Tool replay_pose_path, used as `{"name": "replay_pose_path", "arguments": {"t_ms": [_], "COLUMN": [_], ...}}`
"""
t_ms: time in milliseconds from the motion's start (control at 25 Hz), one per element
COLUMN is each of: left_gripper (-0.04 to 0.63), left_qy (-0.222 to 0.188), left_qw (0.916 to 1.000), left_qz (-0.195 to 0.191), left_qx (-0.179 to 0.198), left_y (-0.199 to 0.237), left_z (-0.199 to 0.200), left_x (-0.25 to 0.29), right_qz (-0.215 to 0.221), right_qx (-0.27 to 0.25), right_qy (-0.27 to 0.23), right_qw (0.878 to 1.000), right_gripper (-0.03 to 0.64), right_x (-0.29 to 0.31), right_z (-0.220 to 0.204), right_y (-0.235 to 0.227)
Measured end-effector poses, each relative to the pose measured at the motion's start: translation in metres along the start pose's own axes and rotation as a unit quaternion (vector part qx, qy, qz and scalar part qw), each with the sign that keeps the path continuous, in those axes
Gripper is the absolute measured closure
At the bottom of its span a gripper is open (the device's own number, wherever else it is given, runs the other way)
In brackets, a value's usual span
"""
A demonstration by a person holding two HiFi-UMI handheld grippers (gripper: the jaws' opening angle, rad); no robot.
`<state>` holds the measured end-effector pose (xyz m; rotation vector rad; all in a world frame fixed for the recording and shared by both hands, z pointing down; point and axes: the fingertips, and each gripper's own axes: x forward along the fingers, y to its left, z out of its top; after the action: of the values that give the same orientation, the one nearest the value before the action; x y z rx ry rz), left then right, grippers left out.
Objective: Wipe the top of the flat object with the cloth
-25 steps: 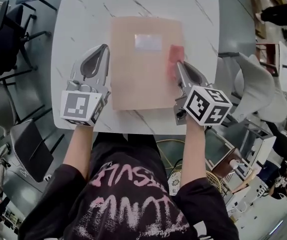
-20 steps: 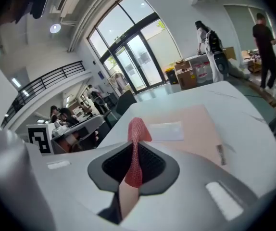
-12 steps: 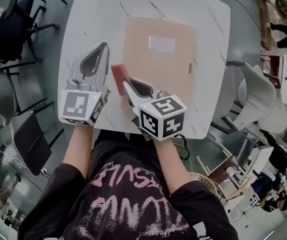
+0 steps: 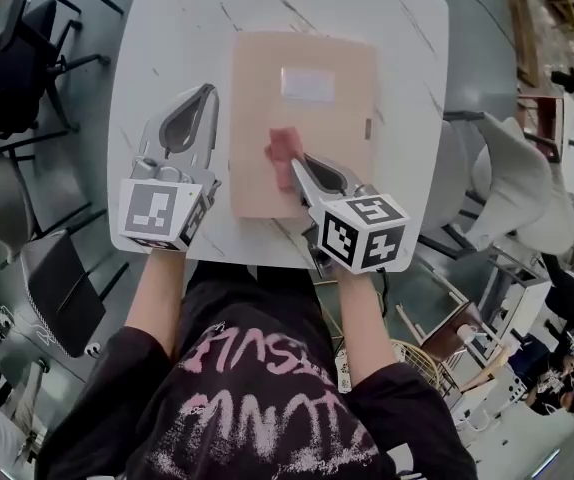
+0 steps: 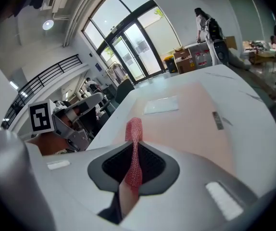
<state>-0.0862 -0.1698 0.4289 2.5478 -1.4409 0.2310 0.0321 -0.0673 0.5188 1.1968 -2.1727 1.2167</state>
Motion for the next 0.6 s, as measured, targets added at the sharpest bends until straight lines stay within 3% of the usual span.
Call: {"name": "replay_pose_path", "arguments": {"t_ms": [600], "left_gripper": [0.594], "left_qy": [0.007], "left_qw": [0.9995], "left_qz": [-0.031], "left_qx": [0.008], "left_y": [-0.036], "left_z": [0.0], "left_x": [0.019], "right_qz": [-0.118], "right_qx": [0.063], "right_qy": [-0.039], "right_qw": [0.99], "right_gripper": [0.566], "right_x": [-0.075], "right_z": [-0.011], "right_y": [-0.108]}}
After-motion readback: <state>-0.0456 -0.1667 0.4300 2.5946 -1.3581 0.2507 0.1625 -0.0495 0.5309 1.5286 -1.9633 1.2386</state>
